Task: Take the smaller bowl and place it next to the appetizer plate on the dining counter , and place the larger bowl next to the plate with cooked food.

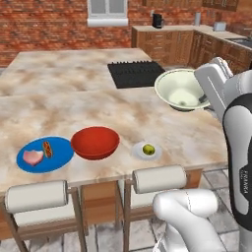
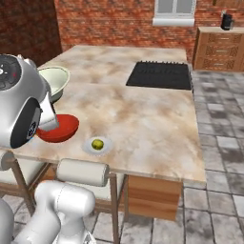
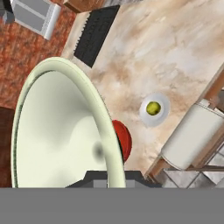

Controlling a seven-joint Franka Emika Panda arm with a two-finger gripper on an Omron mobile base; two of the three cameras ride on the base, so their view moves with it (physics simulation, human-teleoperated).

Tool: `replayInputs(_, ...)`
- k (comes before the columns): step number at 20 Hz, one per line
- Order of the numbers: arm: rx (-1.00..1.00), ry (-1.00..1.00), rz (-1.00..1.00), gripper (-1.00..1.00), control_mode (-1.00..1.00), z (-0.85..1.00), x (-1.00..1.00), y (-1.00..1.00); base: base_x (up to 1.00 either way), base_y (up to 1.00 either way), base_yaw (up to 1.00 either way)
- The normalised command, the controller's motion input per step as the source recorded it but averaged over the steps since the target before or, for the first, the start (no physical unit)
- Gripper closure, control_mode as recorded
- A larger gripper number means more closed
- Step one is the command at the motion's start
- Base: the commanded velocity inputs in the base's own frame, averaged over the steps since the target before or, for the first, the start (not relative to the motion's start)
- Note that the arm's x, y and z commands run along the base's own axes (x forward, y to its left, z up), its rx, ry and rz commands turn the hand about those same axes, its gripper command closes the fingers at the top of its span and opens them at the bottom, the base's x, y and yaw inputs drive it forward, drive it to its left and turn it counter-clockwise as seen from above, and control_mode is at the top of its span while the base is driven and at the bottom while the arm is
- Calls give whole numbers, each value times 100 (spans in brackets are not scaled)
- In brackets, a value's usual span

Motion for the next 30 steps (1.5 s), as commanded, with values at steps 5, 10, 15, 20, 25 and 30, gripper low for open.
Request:
replayInputs(5, 0, 0, 0, 100, 100, 0, 0, 0, 8, 41, 1)
replayInputs(10, 0, 0, 0, 100, 100, 0, 0, 0, 8, -26, 2)
replayInputs(15, 0, 0, 0, 100, 100, 0, 0, 0, 0, -89, 4)
replayInputs(20, 0, 0, 0, 100, 100, 0, 0, 0, 10, -56, 3)
replayInputs(25, 0, 0, 0, 100, -100, 0, 16, 3, 46, 2, 0)
replayInputs(30, 0, 0, 0, 100, -100, -2, 74, 23, 0, 0, 0)
